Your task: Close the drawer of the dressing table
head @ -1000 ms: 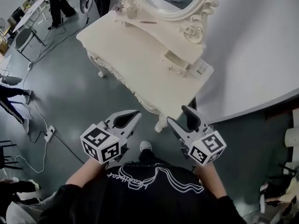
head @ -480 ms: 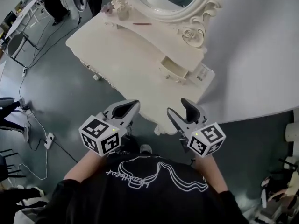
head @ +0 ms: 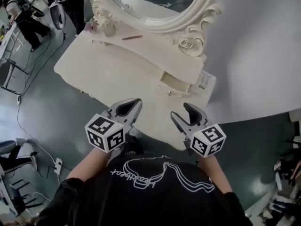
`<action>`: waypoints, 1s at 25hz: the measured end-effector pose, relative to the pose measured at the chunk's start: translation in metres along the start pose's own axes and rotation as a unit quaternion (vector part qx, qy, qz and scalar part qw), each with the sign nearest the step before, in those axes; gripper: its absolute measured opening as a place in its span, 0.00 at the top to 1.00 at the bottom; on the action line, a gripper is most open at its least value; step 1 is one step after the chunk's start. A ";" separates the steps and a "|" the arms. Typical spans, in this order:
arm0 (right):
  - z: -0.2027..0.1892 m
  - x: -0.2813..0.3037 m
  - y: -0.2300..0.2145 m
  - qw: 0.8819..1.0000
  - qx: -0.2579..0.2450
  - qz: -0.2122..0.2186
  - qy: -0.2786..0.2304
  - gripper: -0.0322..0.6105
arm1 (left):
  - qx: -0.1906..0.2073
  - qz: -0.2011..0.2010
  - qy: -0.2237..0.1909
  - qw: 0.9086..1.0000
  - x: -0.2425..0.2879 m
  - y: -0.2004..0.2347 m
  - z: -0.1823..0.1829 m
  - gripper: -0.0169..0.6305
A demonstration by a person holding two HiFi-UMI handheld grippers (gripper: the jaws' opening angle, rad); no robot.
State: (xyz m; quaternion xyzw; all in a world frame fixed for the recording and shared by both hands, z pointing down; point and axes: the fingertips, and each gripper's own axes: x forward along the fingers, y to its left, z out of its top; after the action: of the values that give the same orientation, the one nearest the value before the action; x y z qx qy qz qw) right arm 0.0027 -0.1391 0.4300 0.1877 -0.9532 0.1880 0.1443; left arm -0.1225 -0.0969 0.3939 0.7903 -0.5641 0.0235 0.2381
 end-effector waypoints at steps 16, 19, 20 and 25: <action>-0.037 0.066 -0.041 0.985 0.076 -0.150 0.038 0.59 | -0.015 -0.099 0.095 0.990 0.069 0.099 -0.003 0.97; -0.049 0.074 -0.045 0.980 0.086 -0.175 0.042 0.60 | -0.022 -0.121 0.098 0.988 0.074 0.107 -0.002 0.97; -0.053 0.076 -0.048 0.978 0.088 -0.185 0.042 0.60 | -0.019 -0.124 0.100 0.987 0.076 0.111 -0.003 0.97; -0.070 0.088 -0.063 0.968 0.089 -0.229 0.054 0.62 | -0.018 -0.136 0.113 0.984 0.084 0.128 -0.010 0.97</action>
State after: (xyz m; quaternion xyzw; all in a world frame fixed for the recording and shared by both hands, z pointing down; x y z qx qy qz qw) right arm -0.0351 -0.1912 0.5415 0.4028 -0.8550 0.2438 0.2174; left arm -0.2055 -0.1989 0.4738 0.8473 -0.4215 0.0703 0.3153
